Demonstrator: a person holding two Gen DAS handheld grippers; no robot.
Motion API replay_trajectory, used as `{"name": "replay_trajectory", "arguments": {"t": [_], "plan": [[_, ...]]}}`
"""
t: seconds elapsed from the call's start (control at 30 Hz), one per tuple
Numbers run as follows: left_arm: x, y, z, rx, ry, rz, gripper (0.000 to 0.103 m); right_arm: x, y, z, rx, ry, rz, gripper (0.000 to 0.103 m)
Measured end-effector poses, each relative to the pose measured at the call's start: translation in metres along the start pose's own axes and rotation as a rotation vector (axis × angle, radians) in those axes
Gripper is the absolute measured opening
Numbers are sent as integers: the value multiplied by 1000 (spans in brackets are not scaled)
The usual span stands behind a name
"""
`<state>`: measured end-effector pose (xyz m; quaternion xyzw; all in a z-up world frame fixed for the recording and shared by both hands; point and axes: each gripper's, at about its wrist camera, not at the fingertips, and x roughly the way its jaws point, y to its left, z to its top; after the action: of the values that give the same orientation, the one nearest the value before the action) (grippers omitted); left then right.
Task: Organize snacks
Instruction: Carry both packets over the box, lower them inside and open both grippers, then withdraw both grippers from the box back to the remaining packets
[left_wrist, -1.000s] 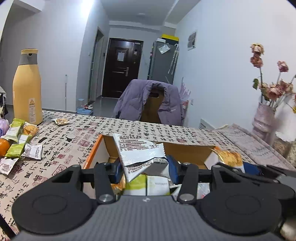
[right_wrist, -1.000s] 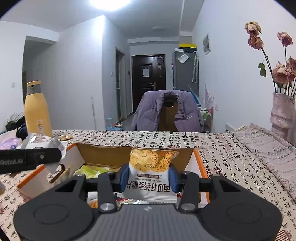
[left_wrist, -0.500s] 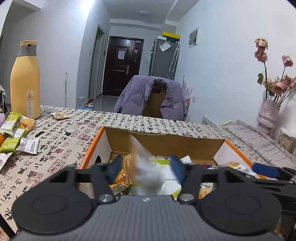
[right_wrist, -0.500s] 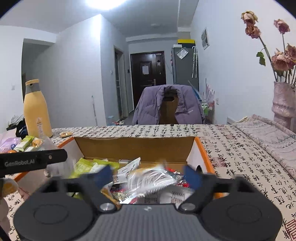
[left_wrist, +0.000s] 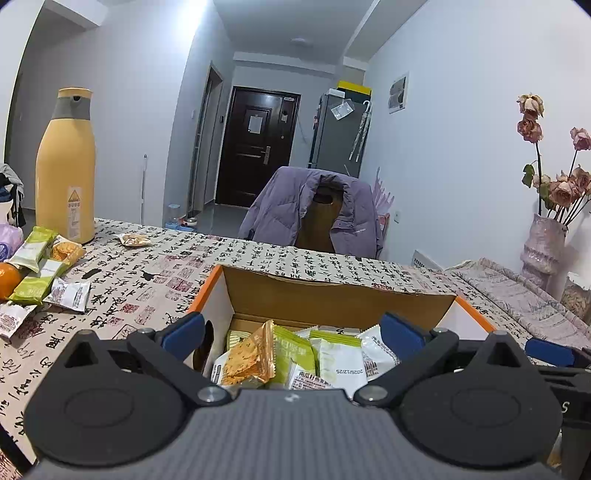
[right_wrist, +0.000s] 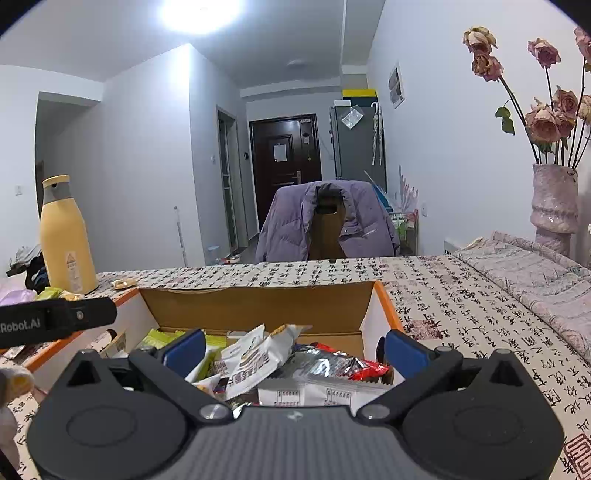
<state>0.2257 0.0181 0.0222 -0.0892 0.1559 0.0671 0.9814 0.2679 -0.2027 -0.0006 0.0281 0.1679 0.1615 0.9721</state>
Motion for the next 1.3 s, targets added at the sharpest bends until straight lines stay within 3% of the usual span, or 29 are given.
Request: {"name": "replay_trajectory", "arguments": {"t": [0.2, 0.6, 0.93, 1.3], "plan": [[-12, -3, 9, -3, -19, 1, 103, -4, -1, 8, 14, -4, 2, 103], [-53, -5, 12, 6, -31, -13, 103, -54, 3, 14, -16, -13, 11, 103], [-85, -4, -6, 37, 1, -36, 103, -88, -2, -4, -33, 20, 4, 103], [-101, 6, -37, 46, 84, -39, 103, -109, -2, -37, -40, 115, 3, 103]]}}
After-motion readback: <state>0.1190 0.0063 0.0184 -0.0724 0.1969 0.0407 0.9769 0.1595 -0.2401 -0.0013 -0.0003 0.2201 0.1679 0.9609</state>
